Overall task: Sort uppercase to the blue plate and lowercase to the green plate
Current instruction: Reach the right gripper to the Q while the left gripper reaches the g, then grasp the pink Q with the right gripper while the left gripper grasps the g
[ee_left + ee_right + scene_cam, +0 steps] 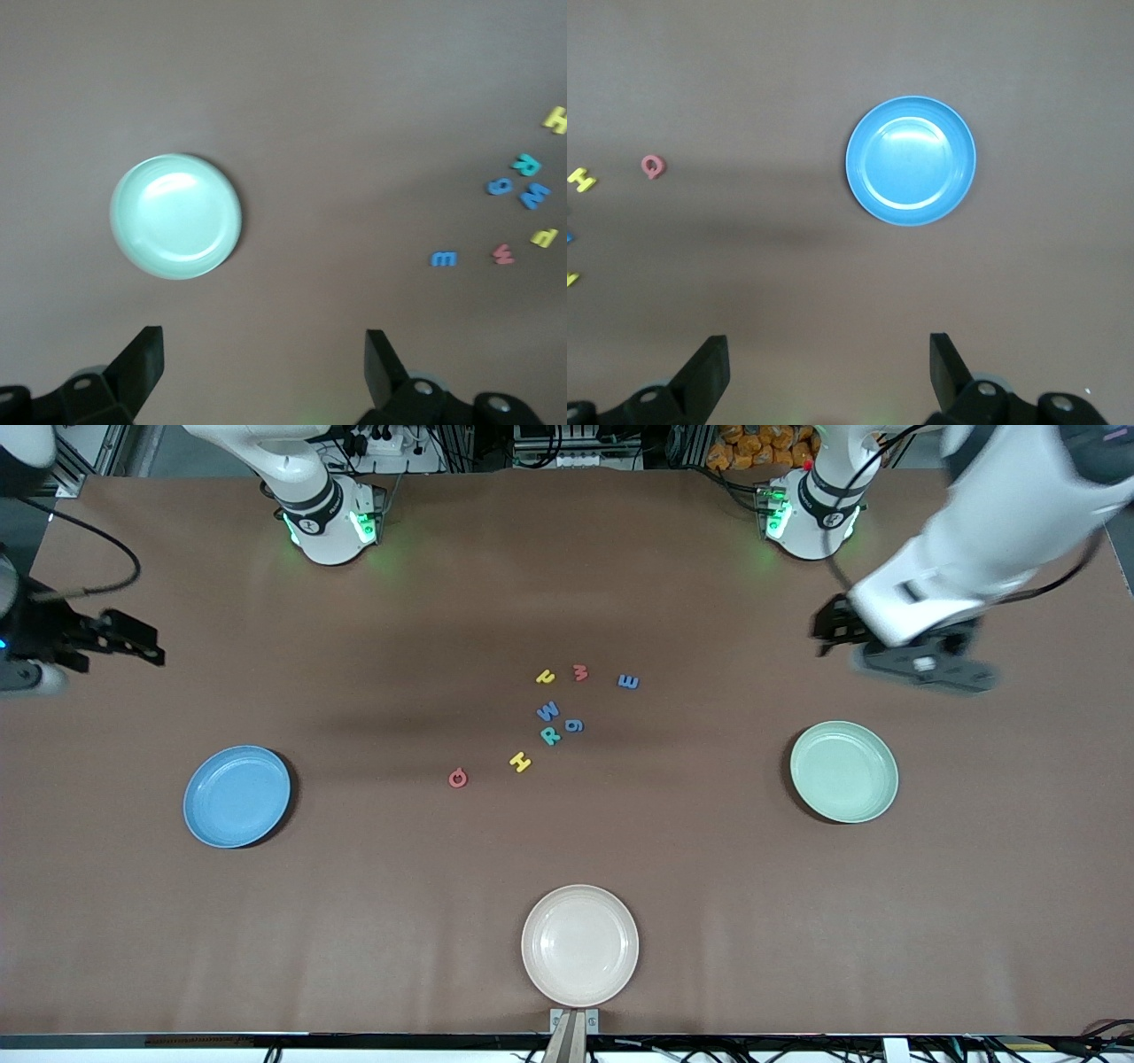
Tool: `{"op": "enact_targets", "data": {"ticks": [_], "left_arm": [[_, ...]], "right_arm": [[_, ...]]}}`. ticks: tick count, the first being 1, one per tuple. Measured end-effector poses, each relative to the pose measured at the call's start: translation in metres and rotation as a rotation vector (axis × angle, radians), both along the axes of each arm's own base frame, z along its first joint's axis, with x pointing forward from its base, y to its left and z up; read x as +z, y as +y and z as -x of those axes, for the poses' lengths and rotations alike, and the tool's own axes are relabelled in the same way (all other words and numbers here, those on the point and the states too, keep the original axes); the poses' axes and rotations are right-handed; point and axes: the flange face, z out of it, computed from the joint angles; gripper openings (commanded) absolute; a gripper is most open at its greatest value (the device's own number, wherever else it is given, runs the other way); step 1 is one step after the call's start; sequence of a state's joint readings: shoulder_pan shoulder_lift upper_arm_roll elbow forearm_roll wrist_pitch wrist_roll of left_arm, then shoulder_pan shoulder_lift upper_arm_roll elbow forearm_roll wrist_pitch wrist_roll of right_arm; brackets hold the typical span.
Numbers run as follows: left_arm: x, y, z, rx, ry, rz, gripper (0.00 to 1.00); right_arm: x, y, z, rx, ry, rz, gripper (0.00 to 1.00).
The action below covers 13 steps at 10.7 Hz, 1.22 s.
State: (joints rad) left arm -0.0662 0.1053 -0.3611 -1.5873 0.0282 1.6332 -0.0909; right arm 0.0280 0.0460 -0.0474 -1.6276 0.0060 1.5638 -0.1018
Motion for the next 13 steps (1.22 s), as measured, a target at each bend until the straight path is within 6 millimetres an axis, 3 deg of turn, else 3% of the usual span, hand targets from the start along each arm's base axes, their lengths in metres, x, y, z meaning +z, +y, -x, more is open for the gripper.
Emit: {"op": "enact_targets", "data": {"ticks": [2,3,5,8,9,11,13], "left_arm": [[-0.052,-0.069,0.016,-0.067,0.004,0.029,1.00],[-0.077,-0.103,0.027,-0.103,0.016,0.044,1.00],[-0.122,-0.153,0.041,-0.170,0.041,0.076,1.00],[-0.184,-0.204,0.052,-0.228,0.059,0.133,1.00],[-0.199,-0.217,0.058,-0.232,0.064,0.146,1.00],[-0.221,-0.240,0.072,-0.247,0.070,0.155,1.00],[-0.244,-0.253,0.079,-0.294,0.045,0.126,1.00]], "right_arm": [[-0.049,0.011,-0.022,0.012,0.034,-0.013,1.00],[-0.077,0.029,-0.037,0.018,0.041,-0.019,1.00],[-0.137,0.088,-0.058,0.020,0.060,-0.007,1.00],[-0.205,0.192,-0.059,-0.015,0.065,0.025,1.00],[-0.229,0.216,-0.059,-0.032,0.054,0.032,1.00],[-0.285,0.242,-0.062,-0.052,0.031,0.038,1.00],[-0.337,0.249,-0.066,-0.083,0.016,0.042,1.00]]}}
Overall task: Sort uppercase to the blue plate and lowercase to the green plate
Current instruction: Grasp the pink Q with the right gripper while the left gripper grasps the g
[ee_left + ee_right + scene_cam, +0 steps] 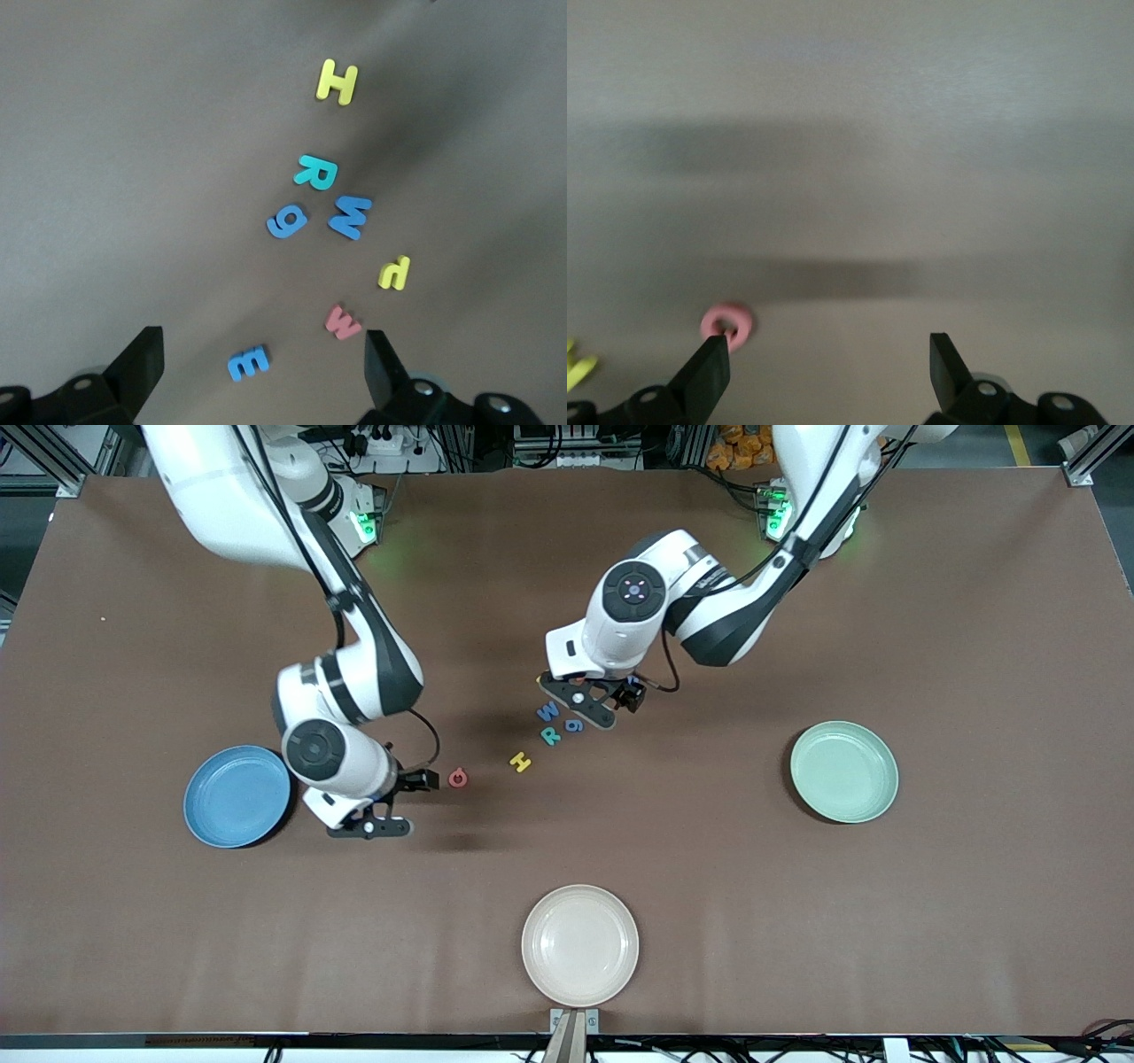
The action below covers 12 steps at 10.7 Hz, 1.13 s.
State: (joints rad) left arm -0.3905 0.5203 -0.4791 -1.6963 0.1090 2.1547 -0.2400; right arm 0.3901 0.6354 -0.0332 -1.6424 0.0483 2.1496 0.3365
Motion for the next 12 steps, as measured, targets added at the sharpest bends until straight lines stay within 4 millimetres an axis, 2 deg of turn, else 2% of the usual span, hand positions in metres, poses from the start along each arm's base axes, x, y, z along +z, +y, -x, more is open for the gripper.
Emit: {"op": "enact_targets", "data": {"ticks": [2,4,6,8,10,12], "left_arm": [[-0.021,-0.013,0.009,-0.052,-0.027,-0.012,1.00],[-0.037,-0.024,0.013,-0.131,-0.097,-0.026,1.00],[-0.053,-0.027,0.012,-0.255,-0.156,-0.026,0.98],[-0.070,-0.027,0.007,-0.417,-0.172,0.005,0.92],[-0.090,-0.028,0.008,-0.512,-0.169,0.025,0.77],[-0.108,-0.029,0.011,-0.617,-0.164,0.026,0.72]], "right_arm": [[-0.024,0.015,0.005,-0.050,-0.008,0.008,1.00],[-0.031,0.035,0.012,-0.080,-0.011,0.006,1.00],[-0.039,0.039,0.014,-0.117,0.002,-0.024,1.00],[-0.050,0.038,0.017,-0.125,0.020,-0.022,1.00],[-0.066,0.041,0.022,-0.128,0.045,-0.019,1.00],[-0.071,0.049,0.027,-0.140,0.062,-0.036,1.00]]}}
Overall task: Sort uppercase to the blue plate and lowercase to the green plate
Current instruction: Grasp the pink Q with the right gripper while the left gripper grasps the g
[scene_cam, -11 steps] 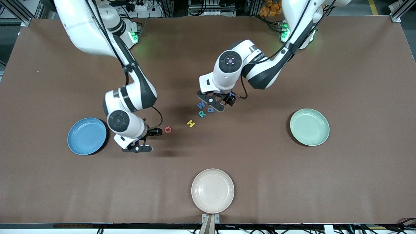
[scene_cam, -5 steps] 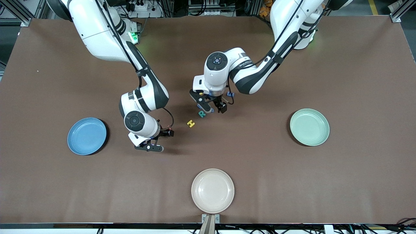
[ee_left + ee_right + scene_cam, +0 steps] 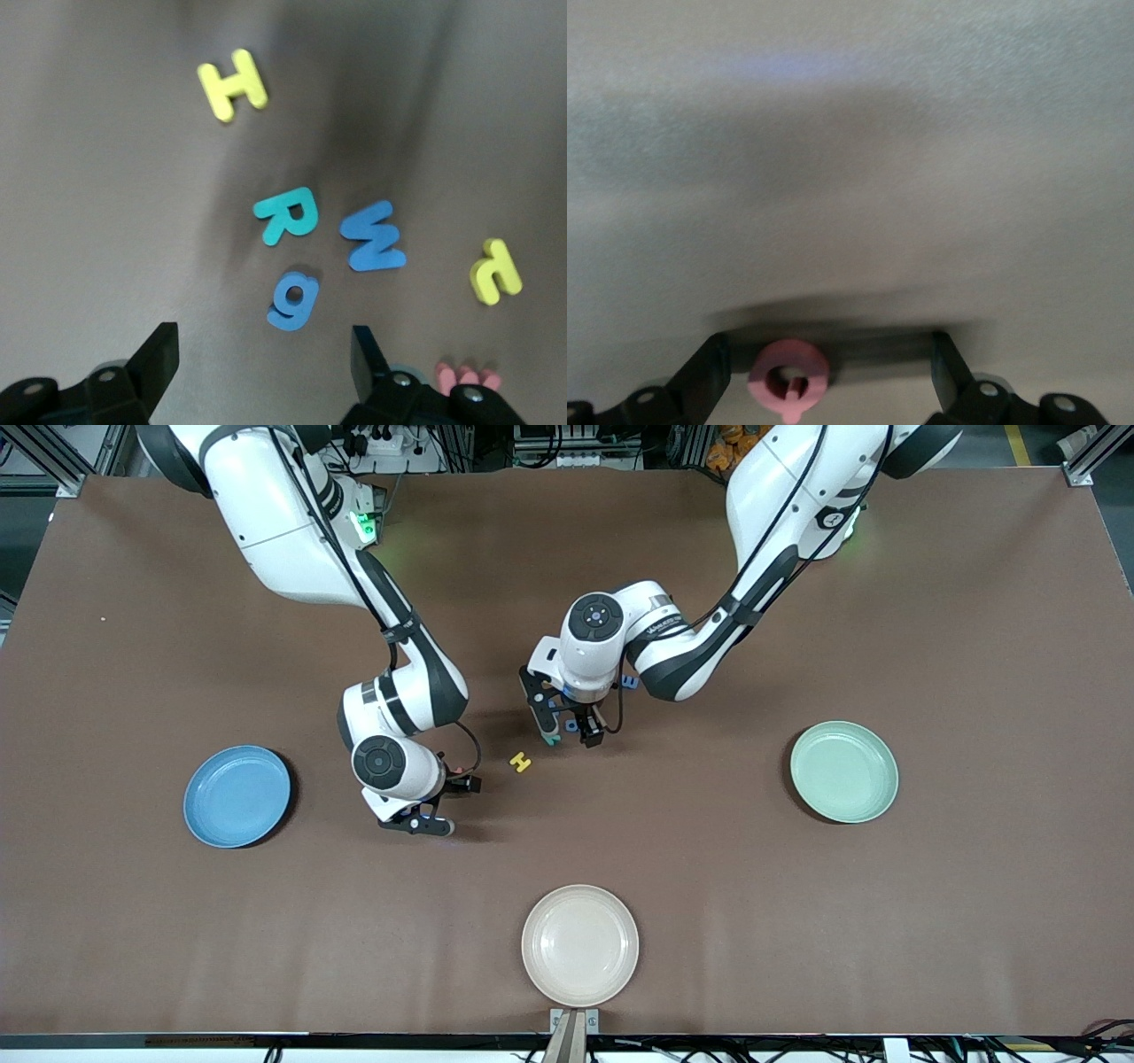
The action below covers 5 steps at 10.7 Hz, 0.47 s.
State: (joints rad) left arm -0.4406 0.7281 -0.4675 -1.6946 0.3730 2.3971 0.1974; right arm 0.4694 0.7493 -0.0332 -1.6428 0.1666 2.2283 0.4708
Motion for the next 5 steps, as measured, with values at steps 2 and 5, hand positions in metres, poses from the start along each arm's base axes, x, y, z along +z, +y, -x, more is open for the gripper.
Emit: {"op": "enact_targets", "data": {"ticks": [2,5], "left_arm": [[-0.012,0.000,0.003,-0.042,0.011,-0.009,0.65],[-0.024,-0.001,0.008,-0.087,0.009,-0.022,0.61]], "right_arm": [[0.000,0.003,0.001,-0.006,0.003,-0.005,1.00],[0.000,0.010,0.005,-0.016,0.005,-0.002,1.00]]}}
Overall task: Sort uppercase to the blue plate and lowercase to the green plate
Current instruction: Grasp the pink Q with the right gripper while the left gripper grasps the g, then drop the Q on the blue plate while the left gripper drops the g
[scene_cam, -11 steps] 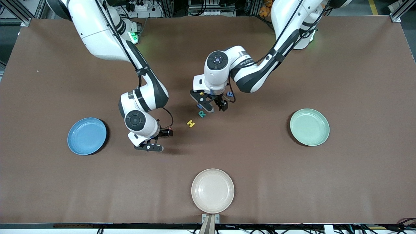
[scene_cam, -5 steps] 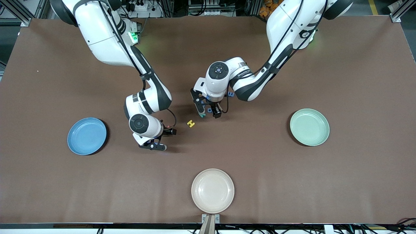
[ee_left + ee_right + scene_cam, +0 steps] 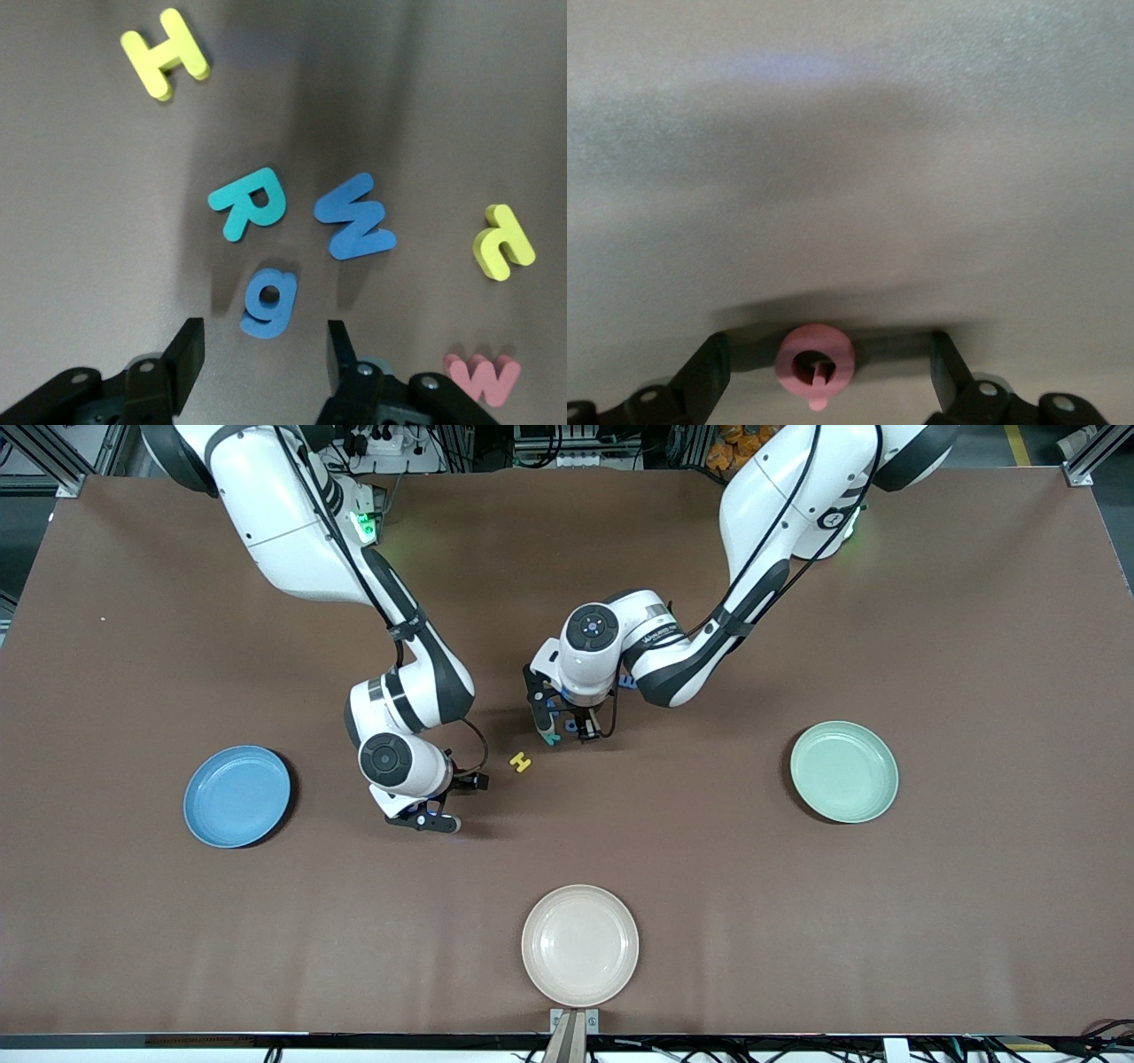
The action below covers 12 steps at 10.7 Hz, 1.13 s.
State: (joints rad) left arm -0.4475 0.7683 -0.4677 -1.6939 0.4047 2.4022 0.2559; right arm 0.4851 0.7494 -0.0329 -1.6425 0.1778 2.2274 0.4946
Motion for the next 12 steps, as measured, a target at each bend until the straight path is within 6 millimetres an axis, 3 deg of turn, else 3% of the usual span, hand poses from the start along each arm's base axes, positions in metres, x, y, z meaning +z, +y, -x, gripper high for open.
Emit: {"op": "enact_targets", "data": {"ticks": [1,2,3,4,5,6,9,11,12], "left_arm": [[-0.004,-0.002,0.002,-0.015,-0.007,-0.001,0.60],[-0.009,-0.003,0.005,-0.023,-0.006,-0.001,0.60],[-0.013,-0.004,0.007,-0.027,-0.002,-0.003,0.57],[-0.016,-0.004,0.008,-0.028,0.000,-0.005,0.44],[-0.016,-0.004,0.007,-0.027,-0.003,-0.001,0.17],[-0.016,-0.004,0.005,-0.025,-0.009,0.005,0.00],[-0.013,0.000,-0.006,-0.013,-0.027,0.005,0.00],[-0.003,0.018,-0.029,0.025,-0.049,-0.011,0.00],[0.014,0.035,-0.047,0.067,-0.047,-0.036,0.00]], "right_arm": [[0.000,0.001,0.001,-0.001,0.001,0.001,0.93],[0.000,0.002,0.001,-0.001,0.001,0.001,0.46],[0.001,0.002,0.001,-0.002,0.001,0.000,0.05],[0.002,0.003,0.000,-0.002,0.000,0.000,0.00],[0.004,0.003,0.000,-0.002,-0.002,-0.002,0.00],[0.006,0.004,-0.001,-0.002,-0.004,-0.004,0.00],[0.008,0.003,-0.001,-0.005,-0.004,-0.006,0.00],[0.013,-0.003,-0.005,-0.005,-0.004,-0.006,0.00],[0.020,-0.018,-0.013,0.010,0.002,-0.007,0.00]]}}
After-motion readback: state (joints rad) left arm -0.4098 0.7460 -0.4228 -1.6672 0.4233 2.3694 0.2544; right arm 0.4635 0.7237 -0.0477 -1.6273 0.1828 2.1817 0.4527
